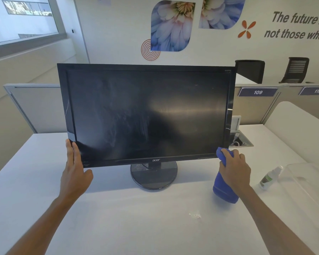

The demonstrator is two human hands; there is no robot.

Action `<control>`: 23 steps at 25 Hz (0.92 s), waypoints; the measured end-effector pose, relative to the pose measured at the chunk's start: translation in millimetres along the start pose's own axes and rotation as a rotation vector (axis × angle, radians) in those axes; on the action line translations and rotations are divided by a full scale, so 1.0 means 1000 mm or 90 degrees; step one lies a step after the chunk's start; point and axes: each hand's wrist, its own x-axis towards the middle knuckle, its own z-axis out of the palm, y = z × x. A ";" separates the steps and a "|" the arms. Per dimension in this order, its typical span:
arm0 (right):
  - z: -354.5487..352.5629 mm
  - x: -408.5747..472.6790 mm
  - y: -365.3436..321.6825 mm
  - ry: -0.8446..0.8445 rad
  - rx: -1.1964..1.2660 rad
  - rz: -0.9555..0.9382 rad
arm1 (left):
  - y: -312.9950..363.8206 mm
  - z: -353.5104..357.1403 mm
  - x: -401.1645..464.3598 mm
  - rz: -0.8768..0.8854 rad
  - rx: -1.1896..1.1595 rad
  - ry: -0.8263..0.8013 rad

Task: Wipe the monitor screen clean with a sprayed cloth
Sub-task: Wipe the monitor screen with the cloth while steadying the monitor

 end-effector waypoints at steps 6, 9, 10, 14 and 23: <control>-0.009 0.000 -0.019 -0.080 0.034 0.083 | -0.001 0.004 0.002 0.001 -0.011 0.018; -0.005 -0.005 -0.033 -0.140 0.267 -0.012 | -0.001 0.003 0.001 -0.008 -0.019 0.013; -0.004 -0.009 -0.039 -0.153 0.389 -0.019 | -0.002 0.003 0.001 -0.012 -0.022 0.011; -0.010 -0.007 -0.040 0.056 0.516 0.194 | -0.003 -0.001 0.002 -0.012 -0.032 -0.004; 0.008 -0.006 -0.008 -0.016 0.128 0.108 | -0.003 0.002 0.002 -0.012 -0.024 -0.012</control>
